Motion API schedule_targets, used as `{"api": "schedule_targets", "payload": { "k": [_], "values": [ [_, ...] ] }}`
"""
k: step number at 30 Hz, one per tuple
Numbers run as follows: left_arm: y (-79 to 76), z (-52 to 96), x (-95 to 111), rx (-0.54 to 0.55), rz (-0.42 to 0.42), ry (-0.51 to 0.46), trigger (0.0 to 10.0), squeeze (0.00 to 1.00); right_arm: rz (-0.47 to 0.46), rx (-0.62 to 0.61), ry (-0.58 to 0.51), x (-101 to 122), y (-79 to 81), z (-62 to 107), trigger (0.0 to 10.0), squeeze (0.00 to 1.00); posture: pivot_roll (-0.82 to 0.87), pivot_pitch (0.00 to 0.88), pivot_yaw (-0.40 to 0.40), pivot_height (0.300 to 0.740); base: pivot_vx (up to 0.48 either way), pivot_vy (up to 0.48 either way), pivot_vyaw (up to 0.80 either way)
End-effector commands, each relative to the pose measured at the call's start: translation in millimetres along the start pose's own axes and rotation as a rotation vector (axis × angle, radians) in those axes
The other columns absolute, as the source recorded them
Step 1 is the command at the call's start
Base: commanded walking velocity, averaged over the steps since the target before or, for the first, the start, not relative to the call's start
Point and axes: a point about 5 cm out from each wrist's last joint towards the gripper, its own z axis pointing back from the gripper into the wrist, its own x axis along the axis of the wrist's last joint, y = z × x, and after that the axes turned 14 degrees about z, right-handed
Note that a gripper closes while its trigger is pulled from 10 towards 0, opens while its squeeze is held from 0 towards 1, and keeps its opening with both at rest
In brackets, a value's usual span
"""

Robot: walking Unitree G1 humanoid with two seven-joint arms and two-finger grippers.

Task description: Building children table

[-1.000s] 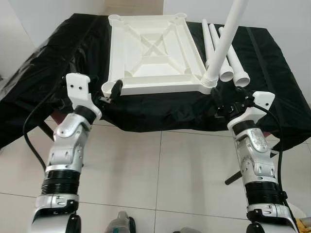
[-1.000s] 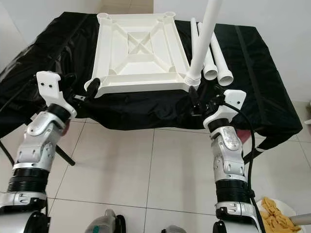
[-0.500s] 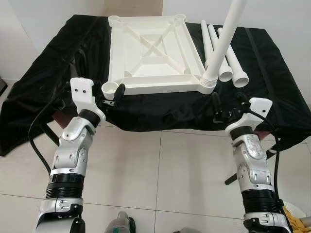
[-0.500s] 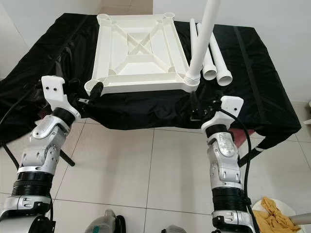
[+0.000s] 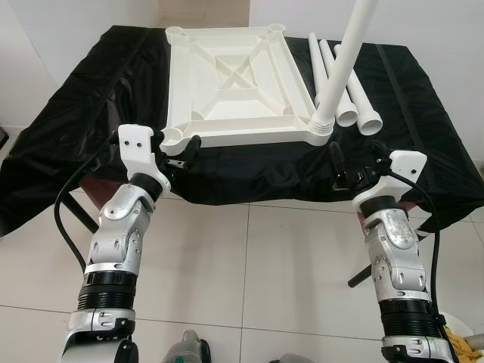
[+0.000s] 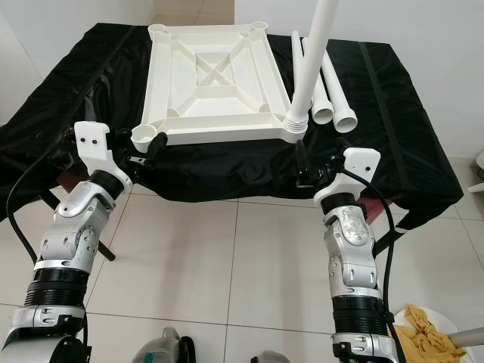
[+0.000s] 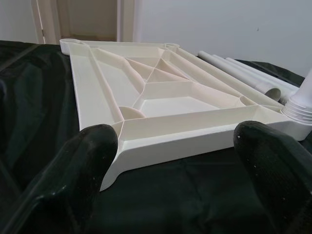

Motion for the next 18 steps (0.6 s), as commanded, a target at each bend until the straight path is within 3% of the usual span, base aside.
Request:
{"api": "schedule_targets", "payload": {
  "k": [1, 18],
  "values": [
    [6.2, 1.2, 2.9, 0.089, -0.011, -0.018, 10.0, 0.00, 0.010, -0.035, 0.014, -2.0, -4.7, 0.9, 10.0, 0.00, -0.03, 0.071, 0.040, 0.740, 0.000, 0.000, 0.00],
    [6.9, 9.6, 7.4, 0.095, -0.035, -0.030, 10.0, 0.00, 0.028, -0.089, 0.028, -2.7, -15.5, 11.9, 10.0, 0.00, -0.02, 0.080, 0.041, 0.740, 0.000, 0.000, 0.00]
  ]
}}
